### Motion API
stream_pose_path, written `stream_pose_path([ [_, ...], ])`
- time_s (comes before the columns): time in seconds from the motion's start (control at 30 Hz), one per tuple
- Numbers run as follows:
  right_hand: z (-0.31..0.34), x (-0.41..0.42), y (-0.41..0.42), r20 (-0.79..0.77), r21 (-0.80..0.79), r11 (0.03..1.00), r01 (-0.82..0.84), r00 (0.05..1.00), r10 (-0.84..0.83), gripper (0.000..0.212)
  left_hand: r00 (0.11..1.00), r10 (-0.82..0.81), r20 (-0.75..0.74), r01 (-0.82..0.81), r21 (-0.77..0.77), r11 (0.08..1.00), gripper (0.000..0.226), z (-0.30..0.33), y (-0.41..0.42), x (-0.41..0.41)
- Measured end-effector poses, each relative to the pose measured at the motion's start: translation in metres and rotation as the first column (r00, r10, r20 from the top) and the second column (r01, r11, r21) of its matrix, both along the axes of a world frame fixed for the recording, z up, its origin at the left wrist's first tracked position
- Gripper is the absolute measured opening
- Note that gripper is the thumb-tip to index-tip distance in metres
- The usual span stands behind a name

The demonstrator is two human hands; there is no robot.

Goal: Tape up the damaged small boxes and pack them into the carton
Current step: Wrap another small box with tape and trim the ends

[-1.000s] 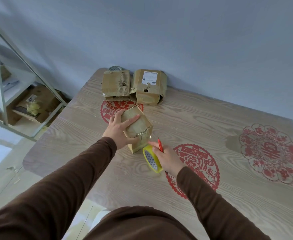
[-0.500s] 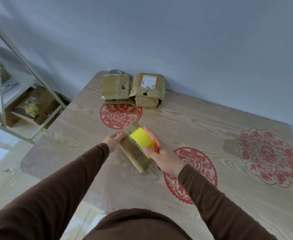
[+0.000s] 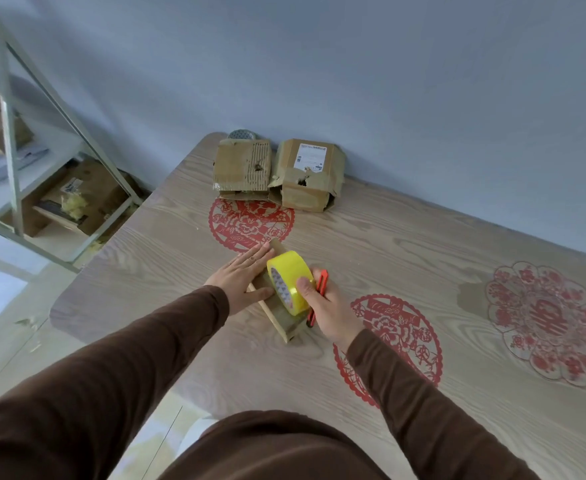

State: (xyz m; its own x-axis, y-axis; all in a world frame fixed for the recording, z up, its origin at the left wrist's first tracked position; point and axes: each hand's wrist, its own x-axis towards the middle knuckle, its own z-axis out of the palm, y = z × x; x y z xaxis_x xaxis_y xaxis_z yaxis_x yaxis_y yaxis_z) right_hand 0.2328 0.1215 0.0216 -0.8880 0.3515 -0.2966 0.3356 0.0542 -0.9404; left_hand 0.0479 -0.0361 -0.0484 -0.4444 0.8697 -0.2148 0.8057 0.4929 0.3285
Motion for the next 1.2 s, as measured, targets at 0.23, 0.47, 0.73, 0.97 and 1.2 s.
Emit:
stream_pose_path([
  [0.23, 0.031, 0.064, -0.004, 0.257, 0.176, 0.957, -0.230, 0.949, 0.180, 0.050, 0.996, 0.008, -0.091, -0.015, -0.075, 0.997, 0.084, -0.001, -0.003, 0.004],
  [0.47, -0.003, 0.077, -0.005, 0.536, 0.316, 0.853, -0.415, 0.820, 0.201, 0.043, 0.989, -0.012, -0.148, -0.007, -0.130, 0.991, 0.078, 0.002, -0.001, 0.008],
  [0.73, -0.028, 0.068, -0.007, 0.514, 0.326, 0.875, -0.358, 0.844, 0.153, 0.044, 0.973, -0.084, -0.217, 0.054, -0.142, 0.988, 0.072, 0.020, 0.007, 0.050],
  [0.97, -0.043, 0.064, -0.005, 0.501, 0.311, 0.891, -0.330, 0.854, 0.142, 0.039, 0.979, -0.055, -0.198, 0.004, -0.251, 0.968, 0.142, 0.005, 0.009, 0.070],
  [1.2, -0.047, 0.072, -0.023, 0.370, 0.083, 0.952, -0.295, 0.896, 0.246, 0.058, 0.893, -0.360, -0.271, 0.307, -0.220, 0.926, 0.079, 0.014, 0.017, 0.040],
])
